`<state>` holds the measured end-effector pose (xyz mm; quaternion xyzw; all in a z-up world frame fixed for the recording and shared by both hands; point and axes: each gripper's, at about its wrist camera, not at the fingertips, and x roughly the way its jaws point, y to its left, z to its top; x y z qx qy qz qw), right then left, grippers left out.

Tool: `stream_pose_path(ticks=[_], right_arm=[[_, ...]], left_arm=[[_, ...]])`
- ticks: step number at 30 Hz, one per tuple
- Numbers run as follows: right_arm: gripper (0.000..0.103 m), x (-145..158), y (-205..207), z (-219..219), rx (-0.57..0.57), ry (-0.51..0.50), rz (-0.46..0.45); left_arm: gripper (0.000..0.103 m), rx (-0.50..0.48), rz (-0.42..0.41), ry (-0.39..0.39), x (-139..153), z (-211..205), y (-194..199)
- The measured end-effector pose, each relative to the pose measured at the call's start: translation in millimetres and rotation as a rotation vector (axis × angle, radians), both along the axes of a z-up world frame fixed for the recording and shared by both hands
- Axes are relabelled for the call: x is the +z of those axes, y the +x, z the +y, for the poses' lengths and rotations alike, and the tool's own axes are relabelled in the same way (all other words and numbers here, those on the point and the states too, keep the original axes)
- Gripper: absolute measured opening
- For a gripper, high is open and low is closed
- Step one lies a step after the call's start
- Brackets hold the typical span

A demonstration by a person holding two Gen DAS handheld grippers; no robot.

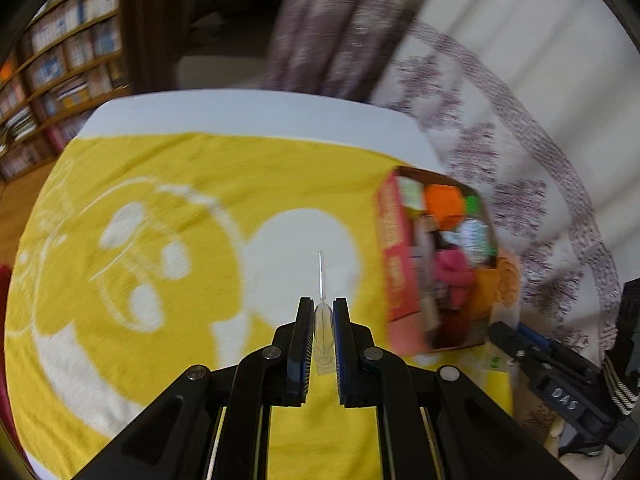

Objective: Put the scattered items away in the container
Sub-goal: 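Carry the tube and dropper into the pink box and open both grippers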

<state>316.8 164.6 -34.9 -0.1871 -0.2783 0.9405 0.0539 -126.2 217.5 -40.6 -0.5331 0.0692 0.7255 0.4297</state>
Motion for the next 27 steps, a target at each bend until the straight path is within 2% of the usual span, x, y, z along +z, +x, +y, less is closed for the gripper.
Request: stream_pose_path(ticks=[8, 18, 20, 23, 24, 25, 27], right_arm=[[0.039, 28.9, 10.5, 26.4, -0.009, -0.021, 0.041], [0.039, 42.0, -1.2, 31.0, 0.009, 0.001, 0.016], [0.041, 42.6, -6.2, 31.9, 0.005, -0.003, 0.002], [0.058, 42.9, -11.4, 35.6, 0.004, -0.001, -0.028], [0.065, 42.9, -11.6, 36.4, 0.002, 0.001, -0.026], [0.067, 43.2, -11.5, 37.4, 0.001, 0.004, -0.022], [0.068, 43.9, -11.4, 40.4, -0.006, 0.000, -0.023]], left_arm=[[0.010, -0.108, 0.027, 0.059, 26.5, 66.9, 31.8], [0.010, -0.152, 0.008, 0.055, 25.0, 127.4, 38.0], [0.011, -0.160, -0.027, 0.044, 20.4, 137.7, 37.1], [0.011, -0.157, -0.052, 0.028, 14.8, 143.0, 35.6], [0.018, -0.158, -0.057, 0.021, 13.2, 143.7, 35.6], [0.038, -0.159, -0.064, 0.018, 12.2, 144.0, 35.4], [0.069, -0.138, -0.052, 0.025, 13.7, 140.8, 34.5]])
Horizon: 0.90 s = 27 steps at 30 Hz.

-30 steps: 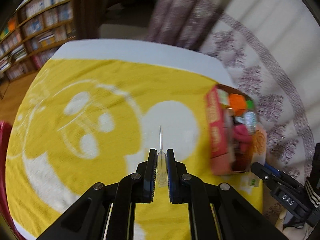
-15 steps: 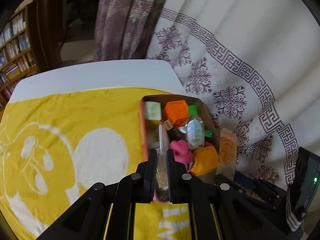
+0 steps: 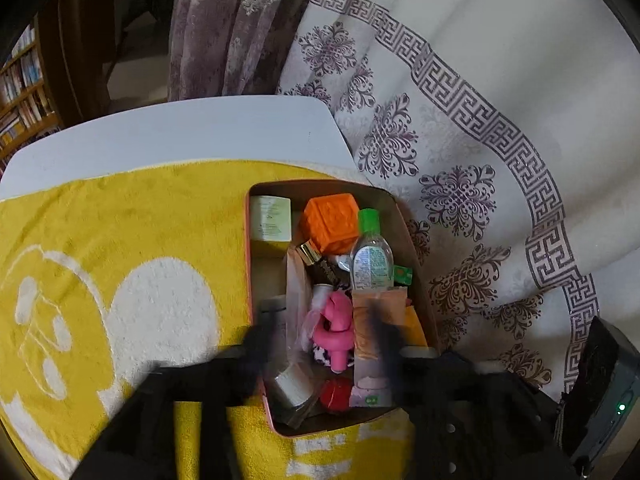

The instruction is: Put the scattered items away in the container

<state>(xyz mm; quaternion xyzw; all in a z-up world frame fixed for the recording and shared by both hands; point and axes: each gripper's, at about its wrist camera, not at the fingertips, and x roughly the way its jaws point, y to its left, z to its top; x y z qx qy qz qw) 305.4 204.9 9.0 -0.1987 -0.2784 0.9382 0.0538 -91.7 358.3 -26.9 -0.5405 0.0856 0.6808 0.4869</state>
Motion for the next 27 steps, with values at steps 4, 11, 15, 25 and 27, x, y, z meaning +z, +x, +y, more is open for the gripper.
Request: stream_pose_path(ticks=[4, 11, 15, 25, 27], right_arm=[[0.074, 0.9, -0.3, 6.6, -0.031, -0.026, -0.013], [0.081, -9.6, 9.3, 11.6, -0.073, -0.025, -0.036], [0.083, -16.7, 13.3, 15.2, -0.119, -0.029, -0.053], [0.084, -25.9, 56.5, 0.2, -0.100, 0.046, 0.038], [0.084, -25.5, 67.3, -7.3, -0.086, 0.070, 0.072]], left_arm=[[0.070, -0.006, 0.022, 0.006, 6.9, -2.6, -0.5], [0.093, 0.006, 0.121, -0.029, 20.5, -17.0, 0.7], [0.093, 0.027, 0.178, -0.043, 29.8, -30.5, 2.5], [0.093, 0.045, 0.352, -0.036, 73.1, -64.8, 20.8], [0.093, 0.041, 0.390, -0.023, 85.1, -69.1, 27.3]])
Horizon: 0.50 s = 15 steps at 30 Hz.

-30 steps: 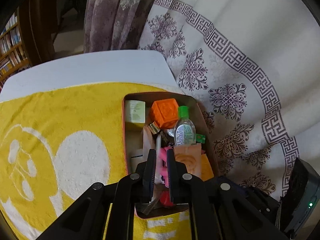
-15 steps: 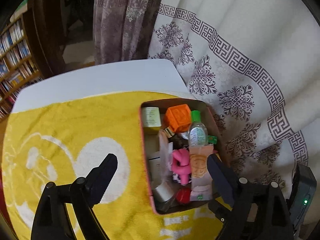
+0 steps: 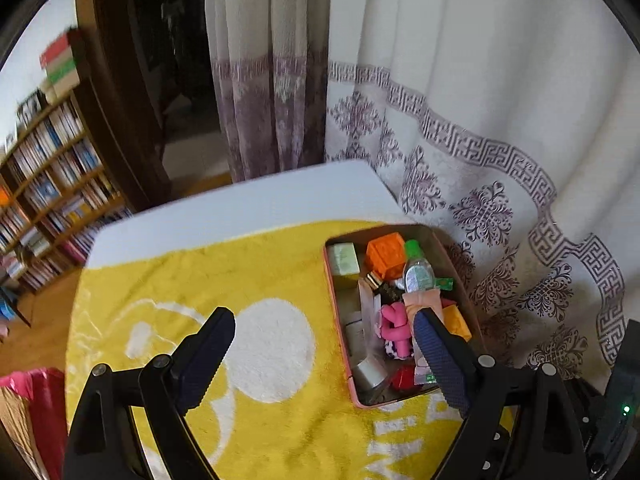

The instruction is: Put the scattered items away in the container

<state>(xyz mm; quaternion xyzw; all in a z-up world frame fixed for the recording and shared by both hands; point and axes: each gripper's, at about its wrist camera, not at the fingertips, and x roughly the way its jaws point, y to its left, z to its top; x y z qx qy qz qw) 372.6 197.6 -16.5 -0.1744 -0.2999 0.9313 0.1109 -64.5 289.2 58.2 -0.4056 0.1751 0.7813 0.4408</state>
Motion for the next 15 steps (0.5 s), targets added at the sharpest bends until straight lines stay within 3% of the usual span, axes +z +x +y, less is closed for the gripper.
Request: stream_pose_path(ticks=[15], right_arm=[[0.084, 3.2, 55.3, -38.6, 0.075, 0.087, 0.170]], left_arm=[[0.093, -0.045, 0.045, 0.090, 52.7, -21.3, 20.7]])
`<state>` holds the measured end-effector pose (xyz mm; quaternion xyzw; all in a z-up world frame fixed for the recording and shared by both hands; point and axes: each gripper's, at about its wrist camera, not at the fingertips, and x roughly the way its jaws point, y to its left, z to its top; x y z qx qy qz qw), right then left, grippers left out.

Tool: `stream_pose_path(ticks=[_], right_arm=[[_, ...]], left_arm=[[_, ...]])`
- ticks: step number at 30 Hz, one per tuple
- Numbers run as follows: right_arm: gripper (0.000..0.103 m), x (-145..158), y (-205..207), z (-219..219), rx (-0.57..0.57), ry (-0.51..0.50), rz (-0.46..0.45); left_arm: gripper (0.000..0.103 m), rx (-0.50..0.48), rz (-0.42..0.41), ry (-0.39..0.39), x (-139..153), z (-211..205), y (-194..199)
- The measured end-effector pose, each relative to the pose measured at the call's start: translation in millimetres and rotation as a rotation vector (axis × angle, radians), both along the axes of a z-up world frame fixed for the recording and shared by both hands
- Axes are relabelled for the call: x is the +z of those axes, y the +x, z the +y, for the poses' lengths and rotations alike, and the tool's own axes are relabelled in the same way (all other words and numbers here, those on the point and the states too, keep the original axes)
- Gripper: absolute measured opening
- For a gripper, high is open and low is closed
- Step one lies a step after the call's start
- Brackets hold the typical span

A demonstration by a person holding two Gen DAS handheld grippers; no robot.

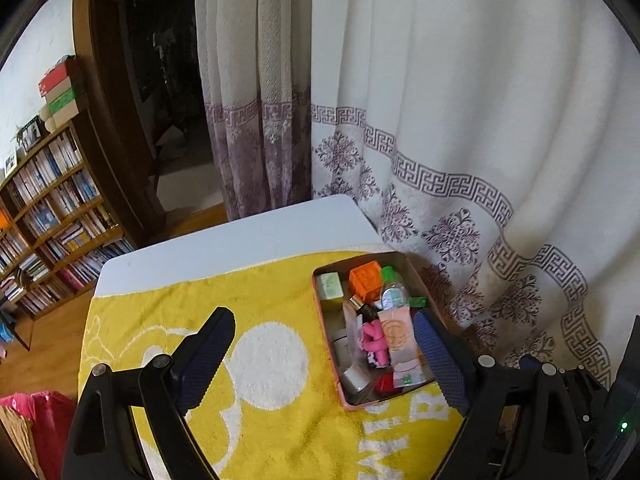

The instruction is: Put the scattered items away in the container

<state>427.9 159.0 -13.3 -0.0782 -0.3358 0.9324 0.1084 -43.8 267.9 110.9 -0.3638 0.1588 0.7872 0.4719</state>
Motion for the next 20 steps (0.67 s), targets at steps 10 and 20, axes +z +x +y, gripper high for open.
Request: stream_pose_path(ticks=[10, 20], right_arm=[[0.084, 7.5, 9.7, 6.2, 0.007, -0.002, 0.027], [0.084, 1.1, -1.7, 22.0, -0.011, 0.010, -0.017]], left_arm=[[0.099, -0.037, -0.033, 0.009, 5.3, 10.6, 13.0], [0.102, -0.054, 0.019, 0.007, 5.5, 9.8, 24.8]])
